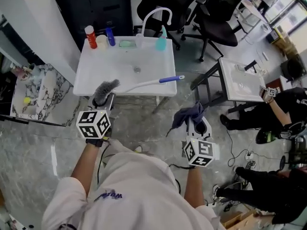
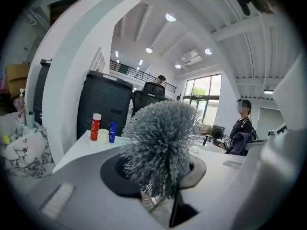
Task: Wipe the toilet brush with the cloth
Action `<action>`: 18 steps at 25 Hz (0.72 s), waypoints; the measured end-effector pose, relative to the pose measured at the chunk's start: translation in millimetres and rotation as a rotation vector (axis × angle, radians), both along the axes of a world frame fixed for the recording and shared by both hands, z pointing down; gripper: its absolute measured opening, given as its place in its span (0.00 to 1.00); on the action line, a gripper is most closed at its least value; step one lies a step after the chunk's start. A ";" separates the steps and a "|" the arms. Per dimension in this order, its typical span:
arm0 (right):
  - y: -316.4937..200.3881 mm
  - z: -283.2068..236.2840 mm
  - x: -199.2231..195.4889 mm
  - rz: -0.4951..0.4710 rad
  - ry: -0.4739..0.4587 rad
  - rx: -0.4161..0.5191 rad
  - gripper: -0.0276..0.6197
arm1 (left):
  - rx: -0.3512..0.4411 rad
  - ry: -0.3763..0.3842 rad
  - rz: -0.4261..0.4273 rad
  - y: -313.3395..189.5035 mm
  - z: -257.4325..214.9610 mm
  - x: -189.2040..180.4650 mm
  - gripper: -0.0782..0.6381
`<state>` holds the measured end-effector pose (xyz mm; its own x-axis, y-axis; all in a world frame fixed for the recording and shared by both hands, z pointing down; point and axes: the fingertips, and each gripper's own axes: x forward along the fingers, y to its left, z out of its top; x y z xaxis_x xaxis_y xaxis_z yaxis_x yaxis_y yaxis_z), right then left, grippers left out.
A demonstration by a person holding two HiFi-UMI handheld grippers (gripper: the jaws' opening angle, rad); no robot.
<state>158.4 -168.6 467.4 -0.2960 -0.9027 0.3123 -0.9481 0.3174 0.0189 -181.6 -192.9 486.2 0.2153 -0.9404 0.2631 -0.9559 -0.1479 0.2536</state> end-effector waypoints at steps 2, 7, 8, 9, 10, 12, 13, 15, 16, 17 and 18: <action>-3.6 -8.0 -3.5 0.005 -0.004 0.037 0.15 | 0.006 -0.016 -0.011 6.6 -1.6 -9.6 0.29; -17.1 -19.1 -34.1 -0.025 -0.011 0.092 0.15 | 0.027 -0.020 -0.013 9.7 -13.2 -19.8 0.29; -19.0 -21.4 -38.8 -0.029 -0.012 0.095 0.15 | 0.033 -0.024 -0.003 8.2 -17.1 -18.9 0.29; -19.6 -24.1 -43.2 -0.034 -0.015 0.099 0.15 | 0.039 -0.032 0.009 7.6 -21.2 -17.7 0.29; -19.6 -27.0 -47.3 -0.039 -0.019 0.103 0.15 | 0.045 -0.043 0.020 7.7 -25.4 -16.9 0.29; -19.4 -31.6 -53.4 -0.042 -0.031 0.113 0.15 | 0.055 -0.071 0.039 8.9 -32.2 -16.0 0.29; -19.6 -32.5 -54.9 -0.038 -0.035 0.117 0.15 | 0.057 -0.084 0.044 9.5 -33.9 -15.7 0.29; -20.1 -32.7 -56.9 -0.030 -0.038 0.118 0.15 | 0.052 -0.089 0.048 10.1 -33.9 -15.8 0.29; -20.2 -33.0 -58.6 -0.030 -0.038 0.118 0.15 | 0.049 -0.076 0.047 10.0 -33.2 -16.9 0.29; -19.5 -33.4 -61.0 -0.034 -0.037 0.117 0.15 | 0.047 -0.057 0.046 10.1 -32.6 -18.2 0.29; -18.0 -33.8 -63.0 -0.037 -0.036 0.117 0.15 | 0.046 -0.038 0.046 10.3 -32.1 -19.2 0.29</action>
<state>95.4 -186.6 433.6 -0.3393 -0.9203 0.1944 -0.9363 0.3503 0.0239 -200.9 -182.6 454.2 0.2489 -0.9413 0.2283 -0.9568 -0.2023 0.2088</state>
